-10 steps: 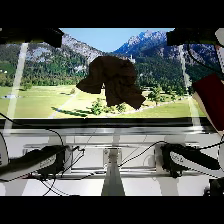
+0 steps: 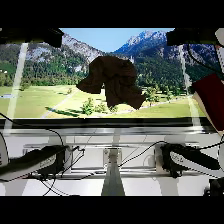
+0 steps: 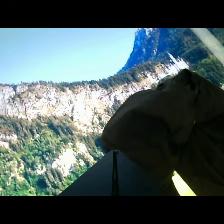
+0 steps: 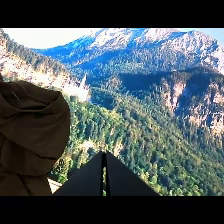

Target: Fold the clothes and pants, and hang the long-sleeved shirts on hangers.

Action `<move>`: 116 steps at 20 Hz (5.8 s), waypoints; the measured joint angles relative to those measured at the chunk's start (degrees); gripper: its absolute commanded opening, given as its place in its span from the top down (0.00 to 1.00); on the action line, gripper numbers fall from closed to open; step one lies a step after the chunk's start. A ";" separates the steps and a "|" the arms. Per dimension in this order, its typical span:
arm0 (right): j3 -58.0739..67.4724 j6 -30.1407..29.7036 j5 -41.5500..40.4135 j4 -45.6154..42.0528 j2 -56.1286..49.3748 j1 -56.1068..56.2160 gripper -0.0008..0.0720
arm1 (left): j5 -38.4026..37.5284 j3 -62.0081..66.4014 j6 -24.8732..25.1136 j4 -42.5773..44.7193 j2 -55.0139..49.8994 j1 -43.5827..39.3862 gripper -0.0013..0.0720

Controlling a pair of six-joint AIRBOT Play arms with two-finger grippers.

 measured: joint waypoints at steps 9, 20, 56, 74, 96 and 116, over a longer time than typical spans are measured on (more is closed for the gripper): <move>0.00 0.02 -1.40 0.00 0.00 0.00 0.97 | 0.00 -0.02 0.00 0.00 0.00 0.00 0.96; -2.27 -1.25 -4.37 -3.41 -2.78 -1.73 0.97 | -0.09 0.00 0.00 -0.02 0.00 0.00 0.96; -25.79 -9.07 -29.22 35.36 -26.60 0.31 0.97 | -5.57 -0.02 -0.90 -0.44 -2.95 -0.04 0.27; -17.31 -8.50 -31.17 22.75 4.20 -7.91 0.97 | -11.06 -9.97 -15.43 -6.97 -2.86 -1.33 0.27; -16.83 -8.50 -25.83 17.16 6.62 -8.59 0.97 | 11.26 -12.09 -8.39 -38.05 -38.18 -15.37 0.35; -16.83 -8.46 -23.82 16.28 6.69 -8.59 0.97 | 17.07 -8.85 -5.75 -47.30 -40.57 -21.03 0.96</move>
